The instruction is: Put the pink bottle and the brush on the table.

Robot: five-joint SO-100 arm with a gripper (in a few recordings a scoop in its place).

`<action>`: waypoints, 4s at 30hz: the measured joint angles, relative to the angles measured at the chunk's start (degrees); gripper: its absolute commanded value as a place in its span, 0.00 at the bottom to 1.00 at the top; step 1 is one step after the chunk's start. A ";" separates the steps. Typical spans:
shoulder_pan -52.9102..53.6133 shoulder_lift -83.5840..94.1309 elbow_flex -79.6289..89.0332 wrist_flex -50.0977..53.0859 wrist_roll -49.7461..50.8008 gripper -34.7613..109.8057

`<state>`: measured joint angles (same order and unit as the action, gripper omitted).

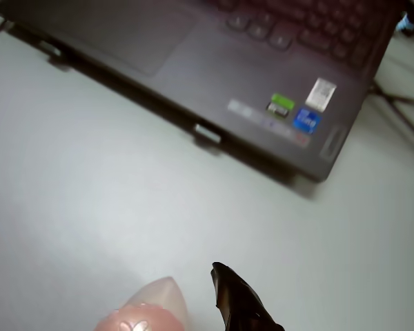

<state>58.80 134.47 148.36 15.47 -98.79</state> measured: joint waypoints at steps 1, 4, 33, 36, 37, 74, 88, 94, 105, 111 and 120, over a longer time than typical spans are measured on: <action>0.00 1.49 0.00 0.88 -0.70 0.70; 0.00 4.83 0.00 2.72 -2.29 0.71; -34.89 16.52 -24.96 37.97 -2.37 0.72; -44.38 10.20 -20.04 24.87 -2.29 0.73; -46.93 7.91 -19.95 21.88 -1.67 0.73; -86.75 -35.68 -48.16 13.97 9.67 0.48; -93.69 -43.86 -50.98 9.67 9.76 0.46; -94.31 -49.92 -56.34 9.58 9.49 0.47; -97.91 -58.45 -65.39 9.58 9.76 0.48; -98.09 -60.21 -66.01 7.91 9.76 0.49; -98.88 -64.95 -66.97 4.31 9.76 0.46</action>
<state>-40.08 69.52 81.39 19.78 -89.03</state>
